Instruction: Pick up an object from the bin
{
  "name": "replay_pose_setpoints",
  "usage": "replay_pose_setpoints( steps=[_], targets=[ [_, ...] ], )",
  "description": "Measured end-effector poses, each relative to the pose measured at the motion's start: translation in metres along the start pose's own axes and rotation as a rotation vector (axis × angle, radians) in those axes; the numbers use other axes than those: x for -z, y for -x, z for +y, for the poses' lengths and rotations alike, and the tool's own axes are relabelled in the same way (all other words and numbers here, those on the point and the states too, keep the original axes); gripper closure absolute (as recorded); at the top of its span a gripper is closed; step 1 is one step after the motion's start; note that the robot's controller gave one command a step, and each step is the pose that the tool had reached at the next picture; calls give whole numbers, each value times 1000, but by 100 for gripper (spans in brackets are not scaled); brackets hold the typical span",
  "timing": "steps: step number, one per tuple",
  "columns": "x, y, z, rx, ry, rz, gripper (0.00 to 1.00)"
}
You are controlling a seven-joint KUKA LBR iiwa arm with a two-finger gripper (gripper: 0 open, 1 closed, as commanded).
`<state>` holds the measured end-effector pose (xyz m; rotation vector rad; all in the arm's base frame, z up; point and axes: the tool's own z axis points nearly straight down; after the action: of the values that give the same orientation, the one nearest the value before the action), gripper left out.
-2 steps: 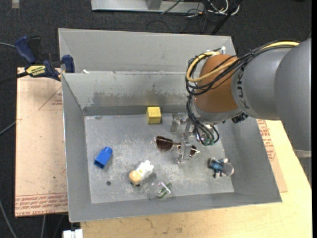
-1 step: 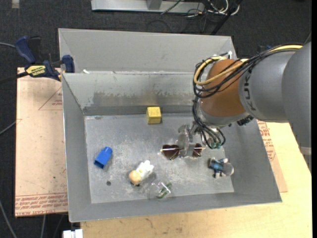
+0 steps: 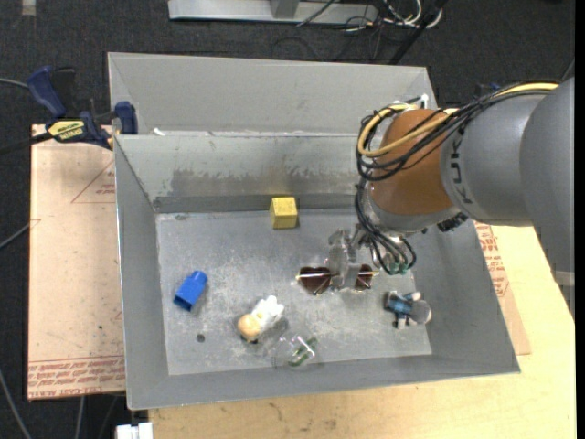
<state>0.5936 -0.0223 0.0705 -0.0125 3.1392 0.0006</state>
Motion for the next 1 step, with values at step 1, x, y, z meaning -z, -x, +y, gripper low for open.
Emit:
replay_pose_setpoints(
  steps=[1],
  targets=[
    [6, -2, 0, 0, 1, 7, 100]
  ],
)
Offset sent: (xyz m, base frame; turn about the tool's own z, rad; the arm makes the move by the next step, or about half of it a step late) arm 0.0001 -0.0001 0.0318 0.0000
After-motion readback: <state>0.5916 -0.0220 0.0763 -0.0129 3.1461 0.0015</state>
